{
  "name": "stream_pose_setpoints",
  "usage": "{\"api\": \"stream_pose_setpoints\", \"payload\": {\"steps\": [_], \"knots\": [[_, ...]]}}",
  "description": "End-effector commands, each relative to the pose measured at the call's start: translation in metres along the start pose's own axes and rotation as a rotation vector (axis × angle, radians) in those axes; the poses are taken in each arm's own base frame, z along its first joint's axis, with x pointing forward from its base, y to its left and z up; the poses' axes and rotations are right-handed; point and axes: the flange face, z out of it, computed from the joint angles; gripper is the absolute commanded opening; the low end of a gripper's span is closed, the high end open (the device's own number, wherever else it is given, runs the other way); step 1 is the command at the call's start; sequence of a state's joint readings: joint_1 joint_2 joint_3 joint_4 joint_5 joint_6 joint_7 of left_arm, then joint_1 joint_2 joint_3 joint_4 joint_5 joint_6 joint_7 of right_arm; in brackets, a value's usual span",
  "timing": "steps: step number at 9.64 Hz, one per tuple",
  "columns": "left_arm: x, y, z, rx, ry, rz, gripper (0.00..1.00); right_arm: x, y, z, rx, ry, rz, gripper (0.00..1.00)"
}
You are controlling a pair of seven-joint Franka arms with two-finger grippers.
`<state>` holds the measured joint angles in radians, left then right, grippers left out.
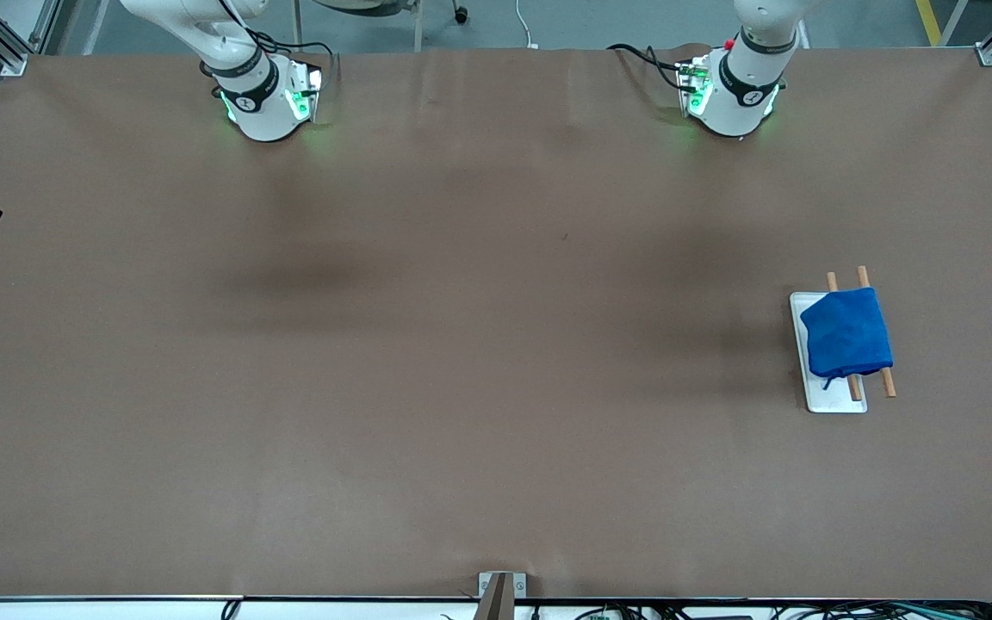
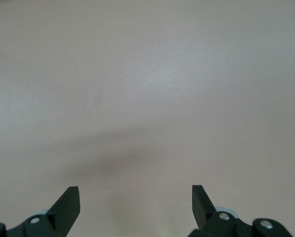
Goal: Right arm passes towel to left arm to hang
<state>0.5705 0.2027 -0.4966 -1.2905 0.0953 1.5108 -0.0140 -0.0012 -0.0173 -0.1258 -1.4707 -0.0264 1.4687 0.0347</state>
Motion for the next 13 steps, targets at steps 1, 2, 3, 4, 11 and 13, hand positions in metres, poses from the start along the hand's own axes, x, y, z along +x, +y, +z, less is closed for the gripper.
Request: {"api": "stream_pose_setpoints", "payload": {"steps": [1, 2, 3, 4, 11, 13], "knots": [[-0.024, 0.035, -0.014, 0.027, -0.029, -0.009, 1.0, 0.008, -0.004, -0.006, -0.022, -0.011, -0.047, 1.0], [-0.036, 0.049, -0.027, 0.033, -0.03, 0.012, 1.0, 0.007, -0.005, -0.005, -0.02, -0.014, -0.041, 1.0], [-0.043, 0.057, -0.033, -0.001, -0.038, 0.019, 1.0, 0.007, -0.005, -0.003, -0.022, -0.02, -0.041, 1.0], [-0.047, 0.063, -0.032, -0.017, -0.064, 0.04, 1.0, 0.007, 0.0, -0.002, -0.02, -0.022, -0.031, 1.0], [-0.098, 0.123, -0.015, 0.031, -0.124, 0.129, 1.0, 0.006, 0.005, 0.009, 0.038, -0.049, -0.023, 1.0], [-0.112, 0.14, -0.012, 0.039, -0.103, 0.165, 1.0, 0.006, 0.007, 0.009, 0.038, -0.05, -0.018, 1.0]]}}
